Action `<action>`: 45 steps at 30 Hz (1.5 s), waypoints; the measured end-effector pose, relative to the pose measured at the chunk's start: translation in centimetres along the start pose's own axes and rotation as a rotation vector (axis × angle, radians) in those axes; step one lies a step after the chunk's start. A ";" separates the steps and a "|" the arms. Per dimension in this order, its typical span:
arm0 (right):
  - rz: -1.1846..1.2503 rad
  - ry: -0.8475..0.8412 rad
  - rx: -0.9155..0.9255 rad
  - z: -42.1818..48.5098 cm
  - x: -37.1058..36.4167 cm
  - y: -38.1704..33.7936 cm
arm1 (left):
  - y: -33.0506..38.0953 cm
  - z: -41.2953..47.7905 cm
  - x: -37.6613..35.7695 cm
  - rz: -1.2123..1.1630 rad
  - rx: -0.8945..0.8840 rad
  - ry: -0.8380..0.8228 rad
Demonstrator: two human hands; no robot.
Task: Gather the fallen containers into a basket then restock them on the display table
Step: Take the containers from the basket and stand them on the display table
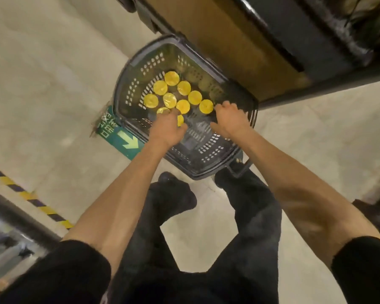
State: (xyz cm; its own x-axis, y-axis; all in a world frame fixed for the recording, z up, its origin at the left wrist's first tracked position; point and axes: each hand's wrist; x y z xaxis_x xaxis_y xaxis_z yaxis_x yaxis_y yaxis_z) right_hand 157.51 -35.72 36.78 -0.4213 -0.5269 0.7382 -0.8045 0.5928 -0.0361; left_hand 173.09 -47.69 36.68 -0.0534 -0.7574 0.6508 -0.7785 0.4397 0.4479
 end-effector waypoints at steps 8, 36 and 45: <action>0.123 0.058 -0.077 11.8 -10.4 1.2 | -5.0 10.8 -10.9 -0.004 0.134 -0.018; 0.520 0.521 -0.335 24.0 -24.8 -0.2 | -10.7 21.5 -21.3 0.358 0.230 0.152; 0.624 0.479 -0.345 23.8 -24.6 0.0 | -11.6 21.9 -22.1 0.283 0.199 0.149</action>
State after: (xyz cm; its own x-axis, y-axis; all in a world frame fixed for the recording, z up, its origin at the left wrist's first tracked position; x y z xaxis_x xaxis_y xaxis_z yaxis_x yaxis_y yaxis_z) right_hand 157.92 -37.30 2.58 -0.4592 0.2249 0.8594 -0.2794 0.8817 -0.3801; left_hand 169.61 -46.63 3.62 -0.2034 -0.5348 0.8201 -0.8529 0.5081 0.1199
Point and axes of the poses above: each hand's wrist, its own z-axis towards the middle knuckle, its own x-axis out of the back of the hand, y = z × x, and after that the axes turned 3 degrees about -z, right-handed
